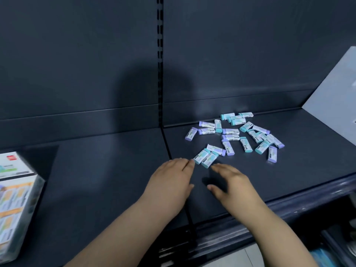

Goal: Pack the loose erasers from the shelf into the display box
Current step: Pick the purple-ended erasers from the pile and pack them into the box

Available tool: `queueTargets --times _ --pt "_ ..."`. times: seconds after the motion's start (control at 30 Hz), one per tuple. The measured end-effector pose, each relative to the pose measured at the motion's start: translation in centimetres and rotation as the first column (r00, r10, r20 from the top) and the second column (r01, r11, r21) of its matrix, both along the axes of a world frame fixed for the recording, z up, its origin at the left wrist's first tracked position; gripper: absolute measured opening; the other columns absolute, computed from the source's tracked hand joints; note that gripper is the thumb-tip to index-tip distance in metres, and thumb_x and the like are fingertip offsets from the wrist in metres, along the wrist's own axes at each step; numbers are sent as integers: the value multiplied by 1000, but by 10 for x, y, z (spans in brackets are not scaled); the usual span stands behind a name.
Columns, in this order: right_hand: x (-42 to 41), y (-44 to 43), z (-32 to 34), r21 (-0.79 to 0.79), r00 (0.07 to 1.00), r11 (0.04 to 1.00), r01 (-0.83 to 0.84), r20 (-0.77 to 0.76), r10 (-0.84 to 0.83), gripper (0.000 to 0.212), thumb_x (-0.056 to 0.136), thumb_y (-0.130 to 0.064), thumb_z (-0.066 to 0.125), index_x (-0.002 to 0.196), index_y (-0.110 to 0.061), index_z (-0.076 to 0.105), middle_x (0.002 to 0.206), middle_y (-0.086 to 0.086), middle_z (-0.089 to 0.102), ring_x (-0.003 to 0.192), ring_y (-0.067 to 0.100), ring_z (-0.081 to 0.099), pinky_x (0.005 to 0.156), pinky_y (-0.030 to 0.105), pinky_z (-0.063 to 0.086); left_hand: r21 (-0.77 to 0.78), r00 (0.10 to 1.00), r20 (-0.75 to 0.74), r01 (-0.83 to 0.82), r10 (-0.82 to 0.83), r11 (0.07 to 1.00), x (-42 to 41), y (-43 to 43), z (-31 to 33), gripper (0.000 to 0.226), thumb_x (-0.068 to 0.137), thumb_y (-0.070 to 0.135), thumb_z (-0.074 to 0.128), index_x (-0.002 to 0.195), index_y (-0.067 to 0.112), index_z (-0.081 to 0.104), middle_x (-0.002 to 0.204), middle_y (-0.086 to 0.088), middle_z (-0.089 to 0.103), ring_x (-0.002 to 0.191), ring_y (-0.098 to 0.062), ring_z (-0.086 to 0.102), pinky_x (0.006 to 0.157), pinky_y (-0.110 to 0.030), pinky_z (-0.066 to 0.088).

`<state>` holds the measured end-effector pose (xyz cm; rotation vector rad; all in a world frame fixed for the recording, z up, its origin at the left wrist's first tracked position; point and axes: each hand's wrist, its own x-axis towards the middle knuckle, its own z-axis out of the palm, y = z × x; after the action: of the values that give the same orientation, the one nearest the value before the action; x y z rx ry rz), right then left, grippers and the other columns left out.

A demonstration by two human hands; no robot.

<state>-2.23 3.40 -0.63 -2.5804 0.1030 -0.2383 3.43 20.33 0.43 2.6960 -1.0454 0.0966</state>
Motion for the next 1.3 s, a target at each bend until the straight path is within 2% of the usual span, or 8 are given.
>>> queueTargets --times 0.13,0.23,0.37,0.73,0.9,1.0,1.23,1.3 --pt "25 -31 2 -11 1000 1000 -13 27 13 51 81 -18 68 129 -11 51 135 2 49 127 12 41 95 -2 13 5 999 -2 -52 52 999 16 -24 -3 64 93 37 47 147 20 17 149 4 28 136 -14 23 111 -25 16" --pt "43 -60 4 -39 997 998 -59 44 61 50 81 -18 68 127 -11 52 132 2 51 123 13 44 93 -3 12 -5 996 4 -93 93 996 24 -50 -3 62 93 37 46 147 20 18 147 5 30 135 -14 25 109 -24 17" --pt "61 -112 9 -96 989 984 -150 -9 150 50 82 -21 66 130 -14 50 135 0 48 127 12 40 95 0 12 -17 989 -21 -150 150 989 27 -97 0 62 94 37 44 147 20 17 149 4 27 136 -14 23 110 -24 16" --pt "94 -252 3 -122 981 976 -179 -101 168 50 80 -21 69 126 -10 54 132 6 51 123 18 45 92 9 21 5 936 -68 -346 346 938 20 -191 -7 61 95 37 43 147 22 15 151 8 21 136 -14 22 110 -23 15" --pt "121 -277 -3 -125 981 975 -186 -70 179 27 83 -1 58 109 5 62 115 19 59 111 33 52 84 14 29 -5 900 -80 -431 430 902 13 -211 -10 61 94 39 42 147 24 15 152 8 20 137 -13 20 110 -22 15" --pt "140 -281 -8 -123 977 976 -180 -134 163 35 89 -12 55 123 -5 56 127 14 54 117 25 49 92 15 29 5 886 -79 -458 457 889 9 -215 -10 61 95 39 41 147 24 14 152 8 20 138 -13 20 110 -22 16" --pt "149 -279 -4 -112 984 985 -131 -139 115 20 84 -16 59 102 -16 66 101 9 63 87 21 58 77 25 44 -35 860 -96 -506 501 862 5 -199 -6 59 94 39 41 147 27 17 151 12 21 136 -10 23 108 -19 18" --pt "140 -277 1 -23 989 992 -122 -82 120 18 82 -15 61 99 -18 66 92 2 63 80 15 57 72 21 42 -86 858 -129 -509 497 856 7 -196 -4 58 94 38 43 146 27 20 149 14 24 136 -8 24 107 -17 19"
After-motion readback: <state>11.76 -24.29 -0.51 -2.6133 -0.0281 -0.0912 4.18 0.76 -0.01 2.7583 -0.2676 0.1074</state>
